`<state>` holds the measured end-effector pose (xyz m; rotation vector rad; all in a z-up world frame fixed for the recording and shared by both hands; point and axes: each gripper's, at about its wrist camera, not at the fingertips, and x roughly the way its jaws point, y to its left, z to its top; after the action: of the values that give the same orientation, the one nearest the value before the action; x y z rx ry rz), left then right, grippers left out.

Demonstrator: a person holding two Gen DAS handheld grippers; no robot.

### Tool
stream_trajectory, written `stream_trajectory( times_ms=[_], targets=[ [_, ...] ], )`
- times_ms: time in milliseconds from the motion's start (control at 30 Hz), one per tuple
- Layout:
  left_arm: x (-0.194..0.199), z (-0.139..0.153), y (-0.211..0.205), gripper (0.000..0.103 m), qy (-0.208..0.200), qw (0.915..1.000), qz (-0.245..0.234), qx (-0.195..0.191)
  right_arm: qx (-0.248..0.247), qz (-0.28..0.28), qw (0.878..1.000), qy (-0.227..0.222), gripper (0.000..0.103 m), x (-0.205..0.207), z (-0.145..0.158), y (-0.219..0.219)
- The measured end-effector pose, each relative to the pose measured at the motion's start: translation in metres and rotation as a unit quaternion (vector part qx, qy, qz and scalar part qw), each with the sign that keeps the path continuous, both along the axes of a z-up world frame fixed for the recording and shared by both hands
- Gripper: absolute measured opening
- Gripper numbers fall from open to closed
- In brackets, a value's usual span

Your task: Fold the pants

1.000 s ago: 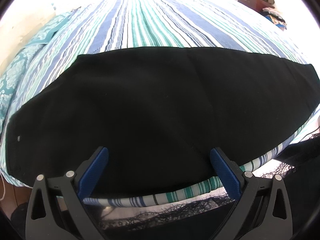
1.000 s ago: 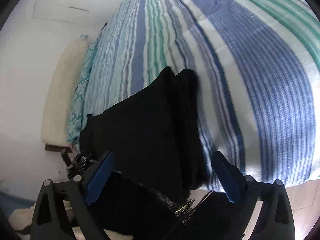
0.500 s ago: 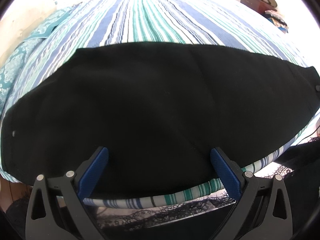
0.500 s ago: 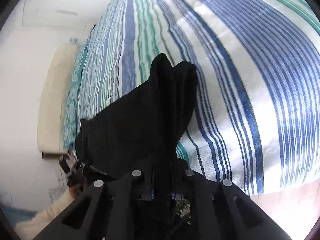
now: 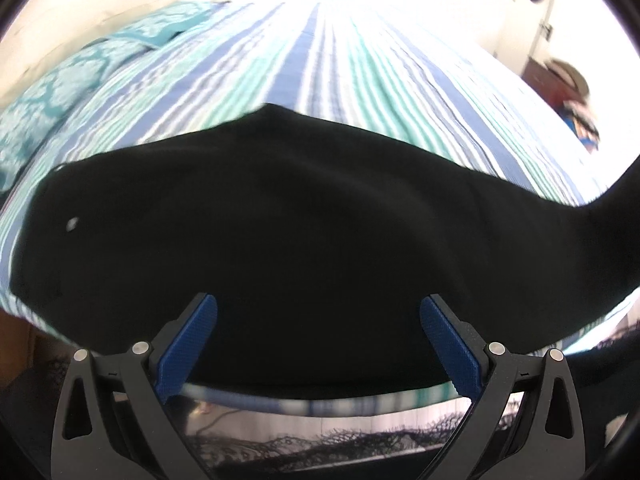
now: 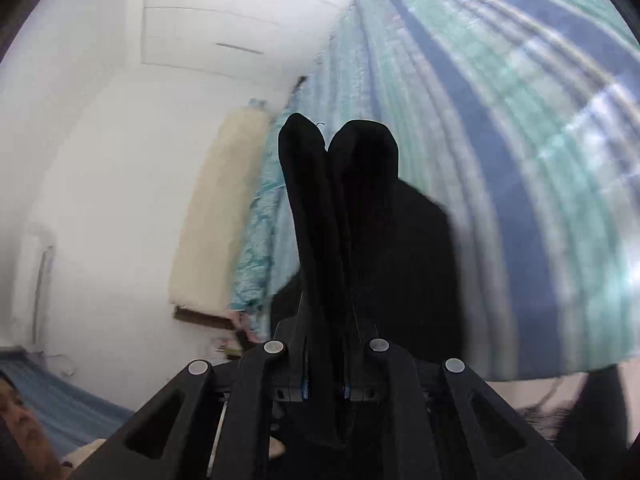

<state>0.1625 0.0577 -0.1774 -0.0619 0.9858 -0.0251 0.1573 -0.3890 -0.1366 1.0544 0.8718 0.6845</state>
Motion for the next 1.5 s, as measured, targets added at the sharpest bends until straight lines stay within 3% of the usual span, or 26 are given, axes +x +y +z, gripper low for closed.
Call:
stream_trajectory(
  times_ms=[167,300,433,633,667,733,800,833,900,967,1067,1167,1200,1267,1400,1433,1467,1500],
  targets=[
    [-0.005,0.001,0.042,0.102,-0.01,0.9981,0.056,-0.025,0.058,0.038,0.997,-0.027,0.012,0.039,0.02,0.104],
    [-0.014,0.002,0.067,0.102,-0.018,0.9956,0.083,-0.039,0.062,0.062,0.996,-0.02,0.012,0.073,0.016,0.184],
    [-0.023,0.004,0.089,0.102,-0.023,0.9922,0.107,-0.061,0.033,0.082,0.996,-0.001,0.012,0.093,-0.008,0.254],
    [-0.02,0.004,0.105,0.102,-0.025,0.9884,0.123,-0.086,-0.056,0.138,0.988,0.032,0.013,0.108,-0.044,0.347],
    [-0.02,0.004,0.105,0.102,-0.024,0.9885,0.122,-0.086,-0.072,0.142,0.987,0.035,0.018,0.11,-0.049,0.36],
    [-0.02,0.002,0.104,0.102,-0.021,0.9891,0.12,-0.084,-0.096,0.137,0.985,0.042,0.036,0.112,-0.06,0.375],
    [-0.02,0.003,0.103,0.102,-0.018,0.9889,0.118,-0.089,-0.09,0.12,0.987,0.058,0.082,0.116,-0.063,0.381],
    [-0.021,0.003,0.104,0.102,-0.019,0.9884,0.117,-0.095,-0.077,0.109,0.989,0.065,0.087,0.115,-0.064,0.381],
    [-0.024,0.007,0.103,0.102,-0.029,0.987,0.112,-0.111,-0.036,0.087,0.993,0.064,0.088,0.113,-0.057,0.368],
    [-0.026,0.016,0.096,0.102,-0.055,0.9866,0.084,-0.128,-0.034,0.075,0.996,0.033,0.088,0.108,-0.038,0.346],
    [-0.024,0.026,0.066,0.102,-0.081,0.988,0.006,-0.131,-0.113,0.07,0.991,-0.026,0.09,0.087,-0.007,0.313],
    [-0.007,0.02,0.03,0.1,-0.064,0.991,-0.048,-0.108,-0.223,0.064,0.969,-0.081,0.091,0.038,0.007,0.273],
    [0.003,0.015,0.019,0.097,-0.052,0.9929,-0.056,-0.091,-0.24,0.059,0.966,-0.083,0.091,0.024,0.004,0.262],
    [0.02,0.003,0.004,0.072,-0.022,0.9954,-0.064,-0.067,-0.252,0.044,0.964,-0.077,0.091,0.001,-0.008,0.244],
    [0.038,-0.019,-0.009,0.059,0.03,0.9956,-0.068,-0.057,-0.265,0.016,0.962,-0.066,0.091,-0.041,-0.033,0.218],
    [0.037,-0.02,-0.011,0.031,0.029,0.995,-0.072,-0.063,-0.268,0.015,0.961,-0.063,0.091,-0.047,-0.036,0.213],
    [0.036,-0.018,-0.014,0.01,0.028,0.9951,-0.074,-0.06,-0.273,0.013,0.96,-0.063,0.091,-0.051,-0.032,0.209],
    [0.034,-0.013,-0.016,0.009,0.023,0.9945,-0.08,-0.063,-0.279,0.008,0.958,-0.066,0.091,-0.055,-0.029,0.205]
  ],
)
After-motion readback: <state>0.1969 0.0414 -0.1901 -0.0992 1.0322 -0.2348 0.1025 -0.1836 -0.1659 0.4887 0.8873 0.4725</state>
